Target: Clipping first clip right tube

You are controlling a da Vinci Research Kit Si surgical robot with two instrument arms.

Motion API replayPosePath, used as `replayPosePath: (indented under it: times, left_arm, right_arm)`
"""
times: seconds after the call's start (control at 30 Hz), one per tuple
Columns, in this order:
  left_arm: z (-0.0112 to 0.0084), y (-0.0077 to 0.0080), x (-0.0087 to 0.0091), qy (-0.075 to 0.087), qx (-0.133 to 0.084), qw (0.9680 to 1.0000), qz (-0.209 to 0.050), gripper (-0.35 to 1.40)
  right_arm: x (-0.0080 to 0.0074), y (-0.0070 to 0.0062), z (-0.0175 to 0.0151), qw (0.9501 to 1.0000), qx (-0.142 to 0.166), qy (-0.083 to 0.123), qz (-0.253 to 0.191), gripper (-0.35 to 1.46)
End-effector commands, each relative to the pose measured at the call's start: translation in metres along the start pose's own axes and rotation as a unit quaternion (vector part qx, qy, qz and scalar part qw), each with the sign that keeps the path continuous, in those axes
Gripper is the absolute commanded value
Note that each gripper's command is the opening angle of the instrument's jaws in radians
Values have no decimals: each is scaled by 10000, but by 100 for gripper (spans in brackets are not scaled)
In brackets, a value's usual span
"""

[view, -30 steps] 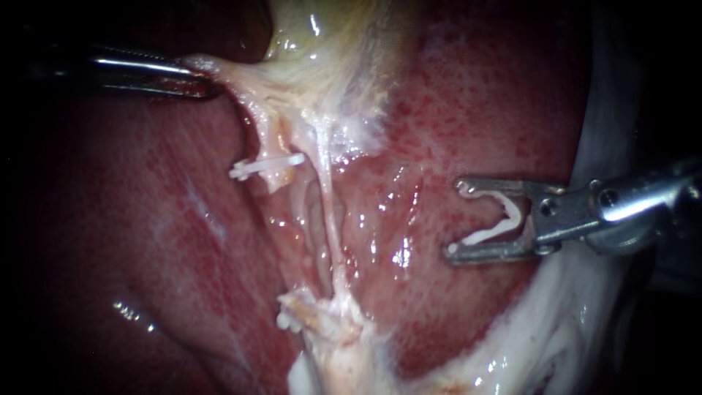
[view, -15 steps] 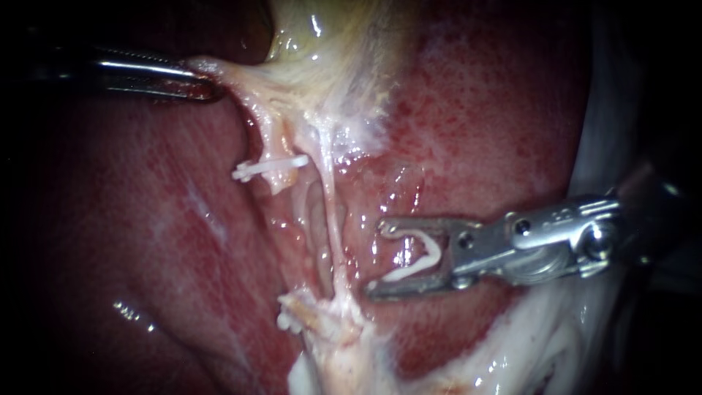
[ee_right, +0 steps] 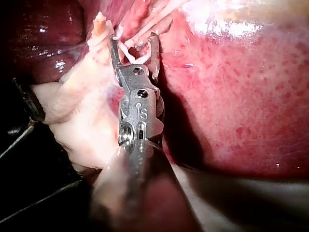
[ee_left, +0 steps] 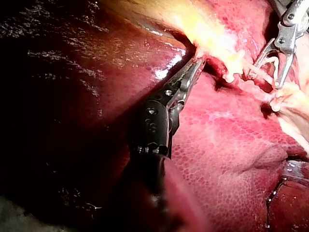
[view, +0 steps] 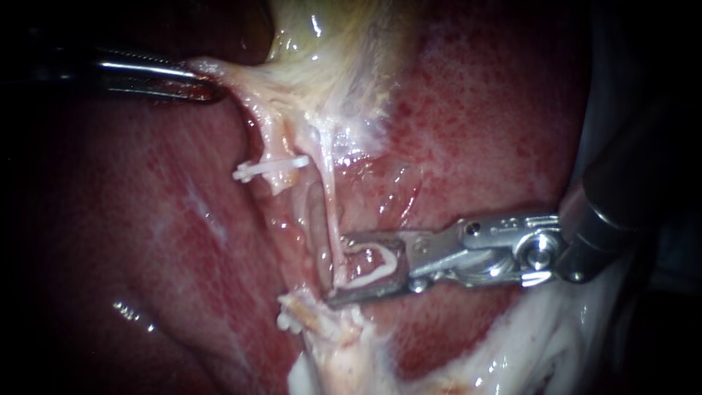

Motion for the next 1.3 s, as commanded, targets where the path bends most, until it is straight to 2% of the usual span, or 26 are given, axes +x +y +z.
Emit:
replayPosePath:
  times: [0.03,0.27,0.47,0.6,0.7,1.0,1.13,1.3]
  left_arm:
    - [0,0,0,-1,1,10000,-1,-35]
    - [0,-1,0,-1,-1,10000,0,-35]
    - [0,-1,-1,-1,-2,10000,2,-35]
    - [0,-1,-1,-1,-2,10000,2,-35]
    - [0,-1,-1,-1,-1,10000,2,-35]
    - [1,-1,0,0,0,10000,1,-35]
    - [1,-1,0,0,0,10000,1,-35]
    - [1,-1,0,0,0,10000,1,-35]
  right_arm:
    - [1,0,2,10000,50,35,34,50]
    - [5,-2,7,9971,563,347,384,50]
    - [18,-20,3,9899,1124,581,632,49]
    - [31,-31,-1,9859,1287,734,773,48]
    - [35,-32,-4,9846,1328,743,866,45]
    - [29,-22,-12,9825,1362,697,1064,17]
    - [28,-22,-14,9819,1379,703,1094,-9]
    - [30,-22,-17,9811,1392,691,1156,-29]
